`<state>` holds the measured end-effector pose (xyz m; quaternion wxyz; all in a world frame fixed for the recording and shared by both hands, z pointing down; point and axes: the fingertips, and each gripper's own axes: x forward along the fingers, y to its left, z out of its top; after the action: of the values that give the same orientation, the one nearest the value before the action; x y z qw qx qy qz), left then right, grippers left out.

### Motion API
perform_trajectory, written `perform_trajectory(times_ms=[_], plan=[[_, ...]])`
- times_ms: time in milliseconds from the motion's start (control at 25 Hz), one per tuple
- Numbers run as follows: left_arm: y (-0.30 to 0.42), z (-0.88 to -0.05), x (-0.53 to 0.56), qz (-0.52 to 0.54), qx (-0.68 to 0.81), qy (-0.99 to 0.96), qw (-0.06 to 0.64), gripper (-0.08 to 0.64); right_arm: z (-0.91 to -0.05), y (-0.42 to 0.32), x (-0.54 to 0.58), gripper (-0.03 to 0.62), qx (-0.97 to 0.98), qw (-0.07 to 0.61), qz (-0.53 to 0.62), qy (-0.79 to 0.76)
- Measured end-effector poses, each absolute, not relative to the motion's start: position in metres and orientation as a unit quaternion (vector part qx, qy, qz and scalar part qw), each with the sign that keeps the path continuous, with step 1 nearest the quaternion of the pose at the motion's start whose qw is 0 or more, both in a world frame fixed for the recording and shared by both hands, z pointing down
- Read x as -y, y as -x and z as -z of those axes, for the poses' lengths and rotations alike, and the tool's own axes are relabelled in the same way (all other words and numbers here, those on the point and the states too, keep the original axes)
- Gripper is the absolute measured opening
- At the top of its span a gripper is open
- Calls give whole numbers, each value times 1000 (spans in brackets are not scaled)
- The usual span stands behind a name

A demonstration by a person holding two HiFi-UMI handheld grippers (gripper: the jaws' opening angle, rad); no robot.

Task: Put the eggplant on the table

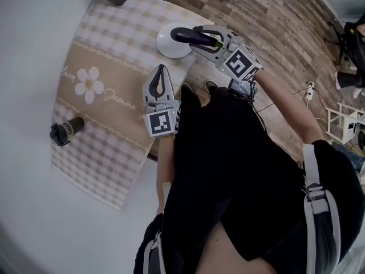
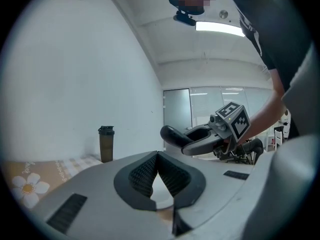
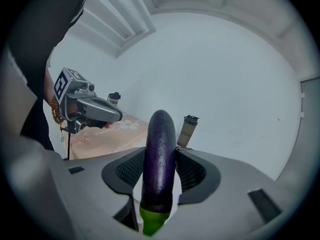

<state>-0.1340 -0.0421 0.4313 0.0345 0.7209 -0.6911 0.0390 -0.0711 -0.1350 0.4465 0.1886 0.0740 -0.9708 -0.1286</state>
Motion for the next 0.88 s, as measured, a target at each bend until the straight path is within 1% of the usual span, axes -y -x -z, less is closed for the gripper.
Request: perform_trajectory(times_ms=[400,880], plan=[[166,-448,33,-32,683,-728,52,-11,-492,104,126,198,938,265,220,-47],[183,-462,21,-18,683,-728,63,-11,-543,114,133,198,923,324,203,-38]])
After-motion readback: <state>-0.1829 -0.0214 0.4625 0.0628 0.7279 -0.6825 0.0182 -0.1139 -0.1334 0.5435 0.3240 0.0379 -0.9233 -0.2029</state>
